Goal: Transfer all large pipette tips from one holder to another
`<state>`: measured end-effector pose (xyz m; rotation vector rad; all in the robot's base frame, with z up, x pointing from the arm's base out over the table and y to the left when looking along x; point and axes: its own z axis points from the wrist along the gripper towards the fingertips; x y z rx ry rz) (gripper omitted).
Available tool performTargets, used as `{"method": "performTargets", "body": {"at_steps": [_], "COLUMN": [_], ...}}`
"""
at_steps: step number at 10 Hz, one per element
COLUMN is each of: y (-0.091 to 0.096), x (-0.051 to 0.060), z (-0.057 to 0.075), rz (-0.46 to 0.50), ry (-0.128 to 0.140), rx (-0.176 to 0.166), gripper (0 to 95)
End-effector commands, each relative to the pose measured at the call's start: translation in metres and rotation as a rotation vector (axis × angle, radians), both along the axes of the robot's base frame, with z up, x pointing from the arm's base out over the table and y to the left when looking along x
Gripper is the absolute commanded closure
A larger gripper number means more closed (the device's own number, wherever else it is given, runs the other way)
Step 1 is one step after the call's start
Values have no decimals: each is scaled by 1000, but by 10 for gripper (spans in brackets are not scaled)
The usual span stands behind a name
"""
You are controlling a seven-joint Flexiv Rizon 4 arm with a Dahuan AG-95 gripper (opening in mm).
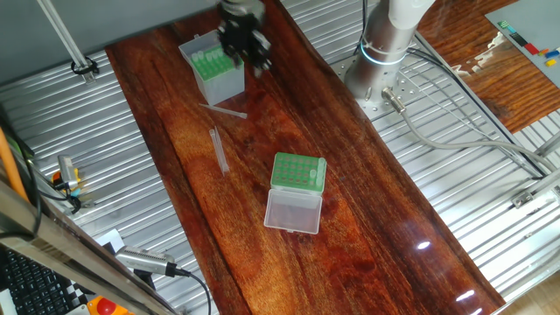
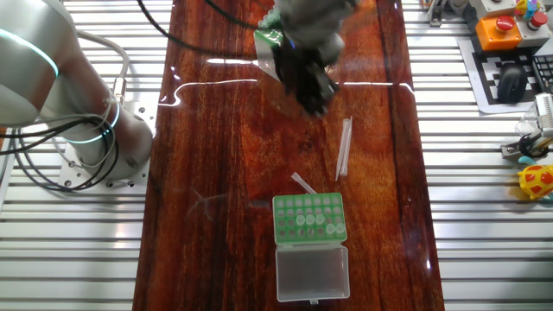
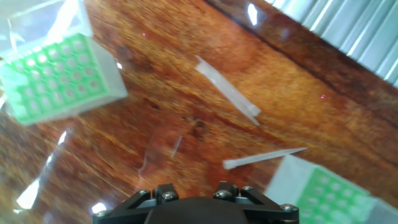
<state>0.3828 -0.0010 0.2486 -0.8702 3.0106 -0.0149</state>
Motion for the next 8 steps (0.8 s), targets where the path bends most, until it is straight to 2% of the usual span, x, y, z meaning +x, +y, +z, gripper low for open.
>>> {"method": "performTargets", "body": {"at_steps": [1, 2, 3, 4, 5, 6, 7, 8], "y": [5, 5, 5, 24, 93, 139, 165, 178], "x": [-1, -1, -1, -5, -15, -18, -22, -25], "z": [-1, -1, -1, -3, -6, -6, -6, -7], "rz": [109, 181, 215, 193, 89, 18, -25, -64], "ry": [-15, 4, 13, 8, 16, 20, 18, 13], "rx": [32, 57, 68, 77, 55, 23, 7, 9], "gripper": [570, 570, 570, 570, 570, 570, 570, 570]}}
